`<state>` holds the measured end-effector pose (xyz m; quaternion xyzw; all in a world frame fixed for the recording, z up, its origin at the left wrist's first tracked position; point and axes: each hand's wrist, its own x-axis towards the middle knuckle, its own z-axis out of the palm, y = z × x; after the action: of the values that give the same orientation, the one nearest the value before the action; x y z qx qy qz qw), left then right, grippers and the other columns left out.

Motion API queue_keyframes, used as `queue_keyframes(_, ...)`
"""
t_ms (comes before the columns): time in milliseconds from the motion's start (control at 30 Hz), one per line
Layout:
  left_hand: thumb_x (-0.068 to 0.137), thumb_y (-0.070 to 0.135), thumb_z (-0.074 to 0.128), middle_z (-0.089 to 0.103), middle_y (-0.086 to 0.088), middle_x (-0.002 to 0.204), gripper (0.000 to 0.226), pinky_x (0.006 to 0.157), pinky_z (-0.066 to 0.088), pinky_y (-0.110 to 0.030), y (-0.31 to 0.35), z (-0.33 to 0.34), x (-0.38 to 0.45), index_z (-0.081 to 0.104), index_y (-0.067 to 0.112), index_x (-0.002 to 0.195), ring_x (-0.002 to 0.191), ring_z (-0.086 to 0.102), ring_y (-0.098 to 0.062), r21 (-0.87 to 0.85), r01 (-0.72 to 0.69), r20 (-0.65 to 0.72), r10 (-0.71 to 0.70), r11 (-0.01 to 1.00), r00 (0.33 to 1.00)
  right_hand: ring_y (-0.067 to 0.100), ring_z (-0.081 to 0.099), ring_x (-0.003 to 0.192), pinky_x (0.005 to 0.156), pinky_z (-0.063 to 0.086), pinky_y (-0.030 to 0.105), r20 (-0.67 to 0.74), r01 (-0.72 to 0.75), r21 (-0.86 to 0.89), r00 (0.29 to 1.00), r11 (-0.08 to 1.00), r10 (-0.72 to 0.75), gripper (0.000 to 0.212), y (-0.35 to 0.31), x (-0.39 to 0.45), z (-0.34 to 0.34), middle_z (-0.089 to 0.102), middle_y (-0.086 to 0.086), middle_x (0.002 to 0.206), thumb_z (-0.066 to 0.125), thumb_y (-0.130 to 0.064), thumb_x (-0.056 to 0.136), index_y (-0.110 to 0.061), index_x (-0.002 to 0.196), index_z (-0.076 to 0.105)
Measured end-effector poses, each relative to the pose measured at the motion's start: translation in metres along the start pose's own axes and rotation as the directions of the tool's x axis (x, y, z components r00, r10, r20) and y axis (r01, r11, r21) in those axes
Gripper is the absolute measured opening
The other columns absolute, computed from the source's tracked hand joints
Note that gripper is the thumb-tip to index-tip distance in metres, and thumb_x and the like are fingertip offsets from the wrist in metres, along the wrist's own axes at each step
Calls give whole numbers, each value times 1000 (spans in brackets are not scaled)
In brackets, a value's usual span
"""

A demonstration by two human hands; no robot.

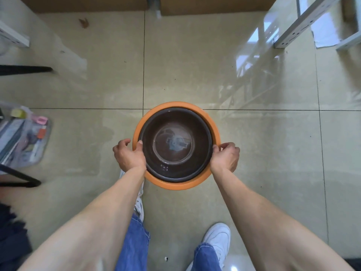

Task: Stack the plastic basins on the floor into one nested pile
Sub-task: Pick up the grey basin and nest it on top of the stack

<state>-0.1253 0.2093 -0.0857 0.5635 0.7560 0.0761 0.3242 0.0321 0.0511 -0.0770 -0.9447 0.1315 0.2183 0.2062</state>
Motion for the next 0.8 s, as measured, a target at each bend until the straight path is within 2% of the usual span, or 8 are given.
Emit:
queue_keyframes(100, 86, 45, 59, 59, -14, 129, 52, 104, 45, -39, -6, 6, 13, 58, 9, 125, 118, 57, -35, -97, 279, 117, -267, 955, 957, 38, 59, 115, 99, 49, 42, 135, -159, 115, 981, 981, 143, 43, 3, 12, 8, 63, 16, 122, 56, -42, 92, -8, 117, 62)
queue_keyframes(167, 87, 51, 56, 69, -13, 103, 49, 96, 51, -41, -9, 9, 17, 65, 4, 100, 100, 64, -35, -246, 453, 233, -402, 857, 886, 40, 63, 109, 99, 51, 46, 303, -320, 239, 921, 917, 242, 53, 4, 18, 14, 68, 17, 111, 50, -52, 92, -5, 113, 64)
queue_keyframes(233, 87, 53, 56, 65, -5, 72, 47, 75, 53, -36, -9, 12, 14, 59, 10, 71, 73, 63, -30, -336, 530, 313, -439, 779, 843, 38, 65, 102, 98, 52, 46, 396, -396, 290, 878, 871, 267, 56, 5, 18, 20, 66, 13, 102, 48, -59, 90, -8, 108, 61)
queue_keyframes(300, 87, 56, 54, 64, -2, 71, 46, 73, 51, -32, -12, 17, 13, 57, 12, 72, 66, 62, -24, -358, 551, 351, -438, 754, 827, 35, 64, 98, 97, 52, 44, 408, -392, 308, 877, 867, 252, 56, 7, 18, 28, 65, 12, 102, 51, -62, 88, -11, 109, 58)
queue_keyframes(433, 84, 60, 54, 65, -2, 78, 51, 73, 49, -30, -13, 23, 16, 61, 10, 92, 68, 62, -21, -395, 547, 359, -424, 738, 831, 30, 61, 94, 96, 52, 40, 361, -356, 371, 906, 858, 220, 55, 9, 16, 39, 63, 10, 101, 53, -60, 88, -10, 110, 58)
queue_keyframes(600, 79, 54, 65, 68, -11, 97, 57, 86, 55, -38, -4, 17, 34, 63, 5, 108, 88, 65, -31, -384, 535, 351, -417, 752, 838, 34, 64, 98, 99, 51, 47, 336, -337, 385, 918, 859, 210, 49, -5, 10, 48, 66, 12, 101, 51, -61, 89, -13, 95, 54)
queue_keyframes(700, 77, 53, 68, 69, -12, 99, 55, 90, 55, -39, 7, 7, 55, 63, 6, 104, 89, 65, -30, -393, 523, 319, -422, 756, 849, 35, 65, 99, 99, 52, 47, 321, -320, 387, 926, 865, 199, 49, -31, 3, 56, 65, 10, 95, 50, -62, 88, -14, 92, 56)
queue_keyframes(800, 76, 55, 68, 68, -10, 95, 50, 82, 52, -32, 22, -5, 86, 63, 10, 97, 83, 63, -28, -427, 497, 277, -413, 755, 867, 36, 63, 96, 98, 51, 47, 294, -268, 372, 942, 889, 160, 48, -69, -4, 70, 64, 12, 94, 46, -62, 90, -16, 82, 53)
